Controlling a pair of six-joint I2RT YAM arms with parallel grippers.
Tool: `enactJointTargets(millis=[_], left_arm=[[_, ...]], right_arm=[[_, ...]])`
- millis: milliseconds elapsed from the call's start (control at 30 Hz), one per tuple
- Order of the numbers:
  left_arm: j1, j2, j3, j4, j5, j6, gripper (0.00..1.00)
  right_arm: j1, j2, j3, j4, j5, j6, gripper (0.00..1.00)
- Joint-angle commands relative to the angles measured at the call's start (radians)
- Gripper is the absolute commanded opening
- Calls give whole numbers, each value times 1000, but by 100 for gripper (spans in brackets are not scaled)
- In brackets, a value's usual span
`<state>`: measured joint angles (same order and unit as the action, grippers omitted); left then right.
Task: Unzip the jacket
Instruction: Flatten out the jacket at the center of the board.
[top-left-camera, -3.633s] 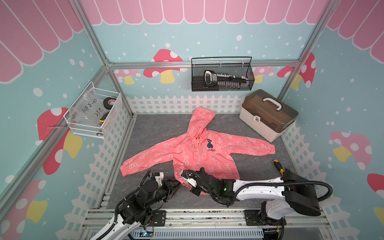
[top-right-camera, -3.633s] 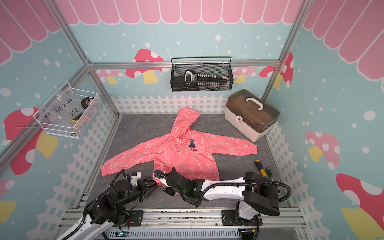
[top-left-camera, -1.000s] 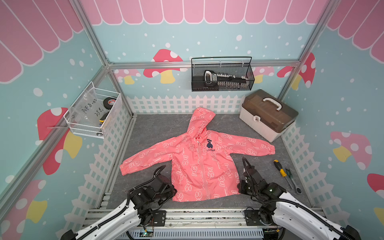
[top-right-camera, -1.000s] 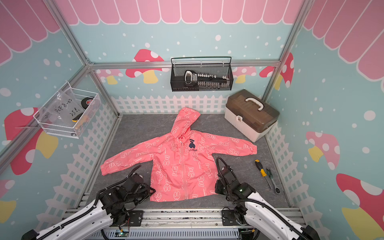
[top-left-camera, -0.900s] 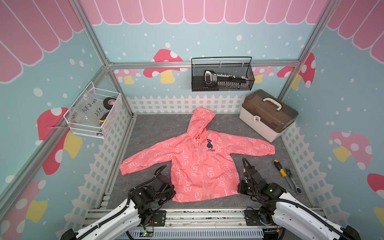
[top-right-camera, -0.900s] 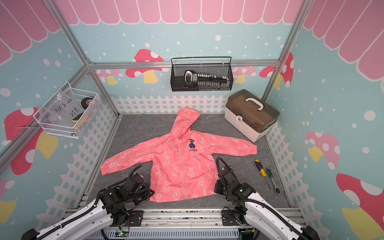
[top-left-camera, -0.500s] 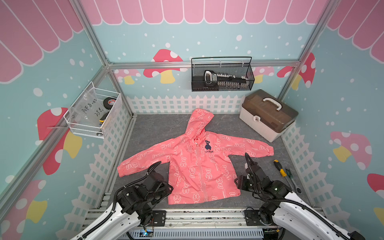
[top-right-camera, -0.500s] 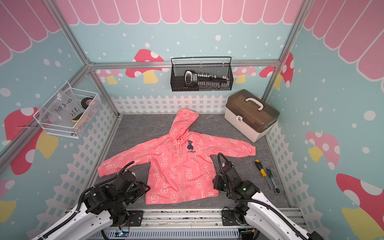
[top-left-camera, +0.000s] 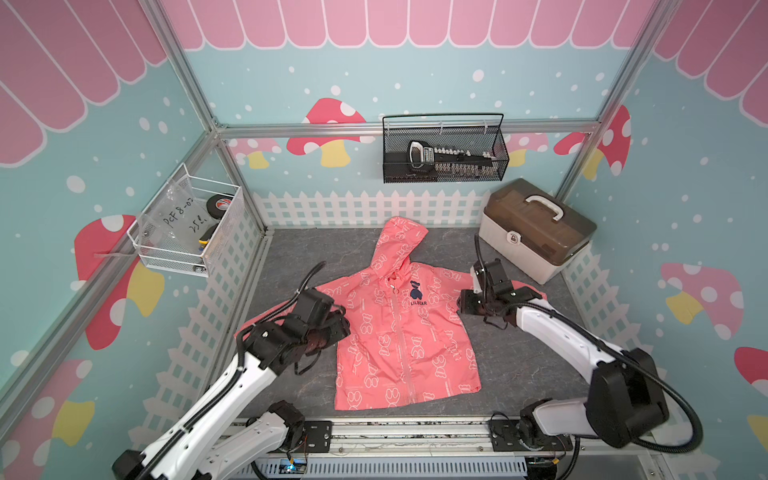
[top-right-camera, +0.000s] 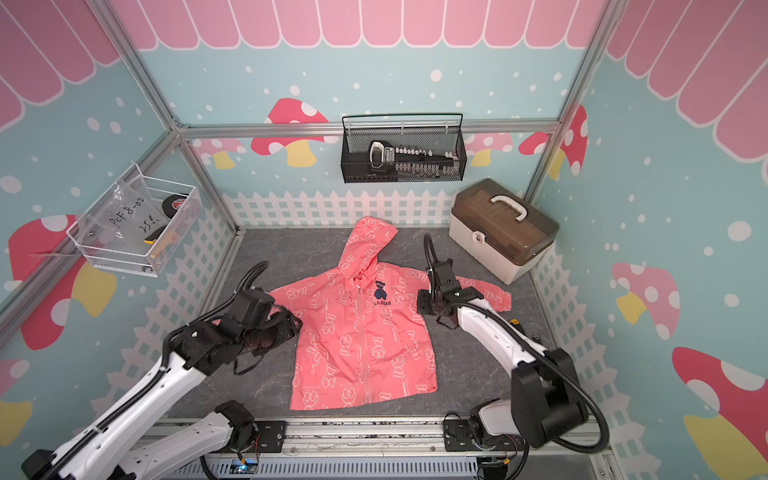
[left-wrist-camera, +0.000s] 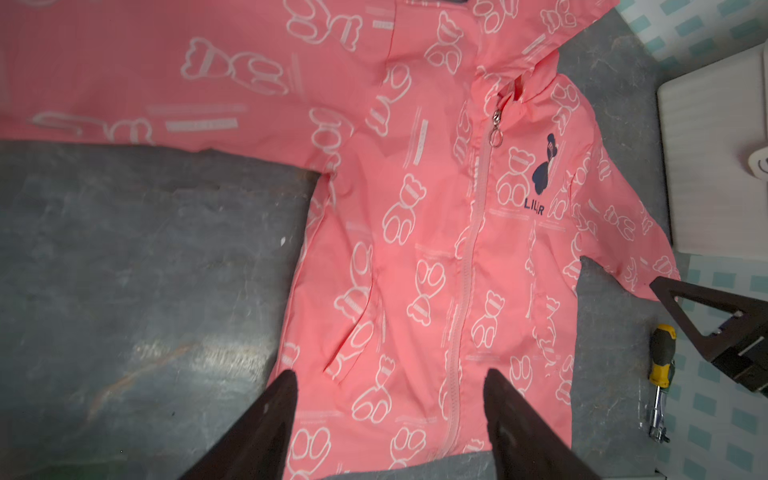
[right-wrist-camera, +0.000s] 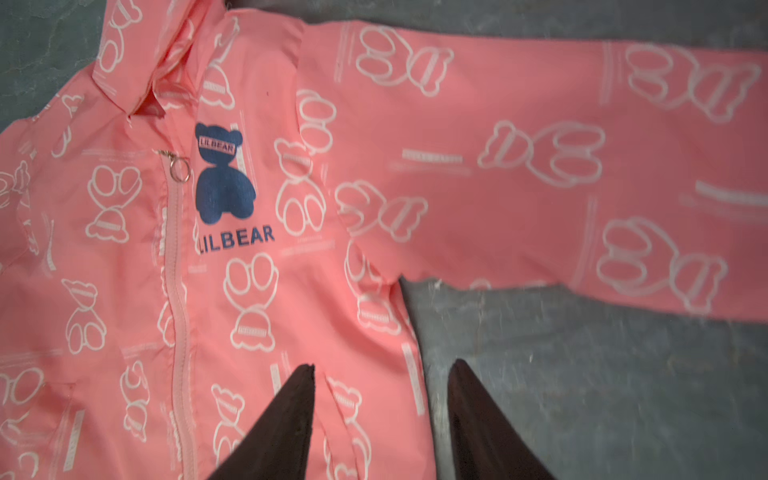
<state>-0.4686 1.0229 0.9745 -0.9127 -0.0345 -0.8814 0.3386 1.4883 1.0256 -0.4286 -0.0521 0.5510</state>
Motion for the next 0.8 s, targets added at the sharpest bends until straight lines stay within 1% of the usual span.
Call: enactJointTargets(millis=[0, 100, 200, 233, 300, 500, 567, 600, 667, 767], left_arm=[[54, 202, 103, 169, 128, 165, 72], [53, 450, 295, 200, 154, 223, 71], [49, 682, 499, 212, 182, 263, 69], [44, 740, 562, 214, 184, 272, 68], [34, 882, 696, 215, 192, 292, 67], [12, 1207, 1022, 213, 187, 285, 60], [1, 1298, 1111, 214, 173, 282, 62], [-8, 1345, 1161, 213, 159, 288, 64], [-26, 1427, 1257, 197, 113, 311, 65], [-38, 1538, 1415, 126, -22, 326, 67]], right_arm=[[-50, 167, 114, 79, -122, -60, 37], [-97, 287, 173, 95, -159, -52, 22], [-148, 350, 156, 131, -169, -23, 13], [-164, 359, 143, 139, -166, -14, 11], [-188, 365, 106, 154, -157, -4, 8], [-222, 332, -25, 224, -152, 40, 6], [-224, 302, -74, 245, -144, 56, 3], [-224, 273, -113, 278, -144, 69, 3], [-224, 222, -173, 312, -146, 92, 2], [-224, 157, -224, 306, -145, 90, 2]])
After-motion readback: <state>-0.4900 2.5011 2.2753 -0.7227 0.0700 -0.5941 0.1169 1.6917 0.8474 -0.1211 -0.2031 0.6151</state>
